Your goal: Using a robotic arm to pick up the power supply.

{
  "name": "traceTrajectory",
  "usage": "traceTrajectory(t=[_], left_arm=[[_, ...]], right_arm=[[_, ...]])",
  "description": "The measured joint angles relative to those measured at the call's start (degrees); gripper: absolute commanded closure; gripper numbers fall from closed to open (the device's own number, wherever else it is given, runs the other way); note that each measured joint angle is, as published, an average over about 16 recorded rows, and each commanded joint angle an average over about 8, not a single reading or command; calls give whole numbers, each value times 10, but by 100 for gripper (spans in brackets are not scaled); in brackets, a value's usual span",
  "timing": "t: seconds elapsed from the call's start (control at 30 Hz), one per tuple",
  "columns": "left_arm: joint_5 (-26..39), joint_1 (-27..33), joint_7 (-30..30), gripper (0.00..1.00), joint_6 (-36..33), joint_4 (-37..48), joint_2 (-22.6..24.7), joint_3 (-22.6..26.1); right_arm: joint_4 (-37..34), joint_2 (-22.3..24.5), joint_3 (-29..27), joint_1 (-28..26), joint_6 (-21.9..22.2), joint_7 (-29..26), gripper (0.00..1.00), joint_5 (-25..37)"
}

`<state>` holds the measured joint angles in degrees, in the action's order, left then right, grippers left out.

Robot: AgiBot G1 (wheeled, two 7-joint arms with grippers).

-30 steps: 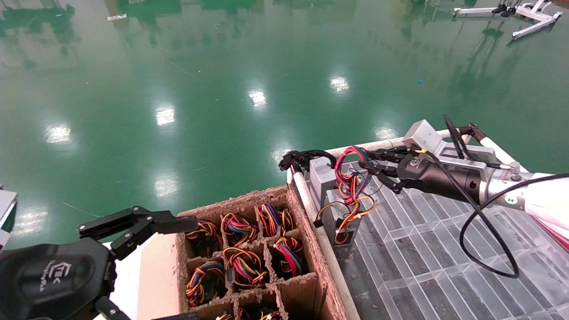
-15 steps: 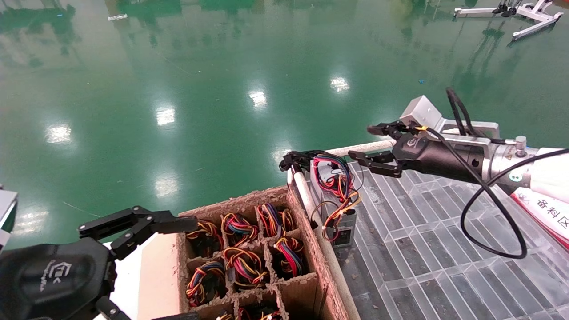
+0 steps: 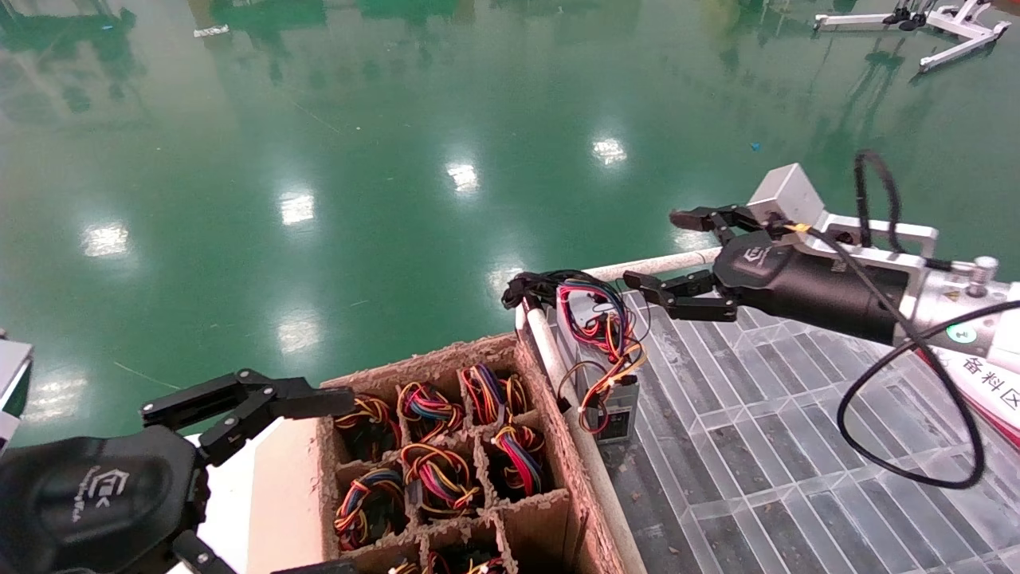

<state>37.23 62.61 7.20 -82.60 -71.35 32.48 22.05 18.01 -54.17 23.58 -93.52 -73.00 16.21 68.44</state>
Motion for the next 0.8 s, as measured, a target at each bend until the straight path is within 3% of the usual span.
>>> traceTrajectory(t=[0.8], left_arm=[[0, 0, 0, 0, 0, 0, 0, 0]], right_arm=[[292, 100, -40, 168, -67, -141, 0, -139]])
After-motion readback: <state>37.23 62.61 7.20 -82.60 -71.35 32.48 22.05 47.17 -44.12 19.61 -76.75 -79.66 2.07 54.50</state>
